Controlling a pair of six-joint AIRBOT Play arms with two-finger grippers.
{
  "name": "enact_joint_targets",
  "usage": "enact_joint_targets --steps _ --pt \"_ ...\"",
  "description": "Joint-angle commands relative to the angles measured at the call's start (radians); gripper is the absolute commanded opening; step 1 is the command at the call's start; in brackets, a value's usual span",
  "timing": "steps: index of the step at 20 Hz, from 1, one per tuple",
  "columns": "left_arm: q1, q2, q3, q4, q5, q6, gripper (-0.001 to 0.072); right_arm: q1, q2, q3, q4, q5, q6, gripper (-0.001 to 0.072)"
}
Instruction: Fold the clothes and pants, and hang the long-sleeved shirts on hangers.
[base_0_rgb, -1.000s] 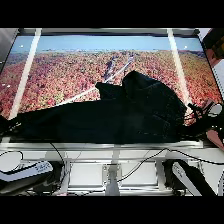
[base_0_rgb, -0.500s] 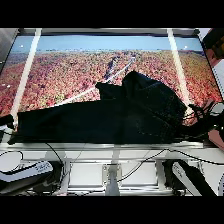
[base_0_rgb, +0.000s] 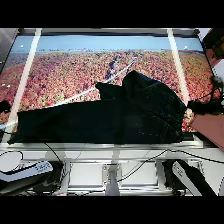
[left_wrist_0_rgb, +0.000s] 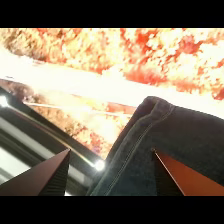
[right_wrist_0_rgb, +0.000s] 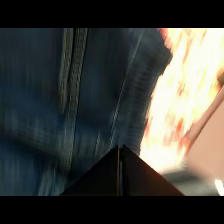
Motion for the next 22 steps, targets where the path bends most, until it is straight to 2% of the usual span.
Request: enact_joint_targets --steps 1,3,4,6,10,11,12,17,22 --pt "0.000 0.000 0.002 -0.039 0.049 0.002 0.0537 -0.145 -0.084 0.075 0.162 -0.080 -0.017 0.0048" --pt "-0.001 0.000 0.002 -0.078 0.051 0.042 0.0536 -0.297 -0.185 0.092 0.450 0.103 -0.259 0.0049" --pt "-0.005 0.000 0.002 -0.108 0.051 0.077 0.0536 -0.357 -0.239 0.092 0.551 0.201 -0.325 0.0055" --pt "-0.028 0.000 0.002 -0.167 0.053 0.154 0.0536 -0.412 -0.338 0.090 0.586 0.323 -0.344 0.0435" --pt "-0.114 0.000 0.002 -0.284 0.064 0.289 0.0536 -0.404 -0.470 0.091 0.563 0.328 -0.344 0.0457" --pt "-0.142 0.000 0.002 -0.301 0.075 0.289 0.0536 -0.403 -0.494 0.090 0.558 0.321 -0.345 0.0467" --pt "-0.170 0.000 0.002 -0.313 0.087 0.289 0.0536 -0.404 -0.518 0.090 0.548 0.316 -0.345 0.0520" --pt "-0.342 0.000 0.002 -0.322 0.175 0.288 0.0537 -0.377 -0.601 0.090 0.478 0.279 -0.346 0.0524" --pt "-0.502 -0.011 0.002 -0.322 0.263 0.266 0.0537 -0.352 -0.674 0.091 0.538 0.222 -0.405 0.0522"
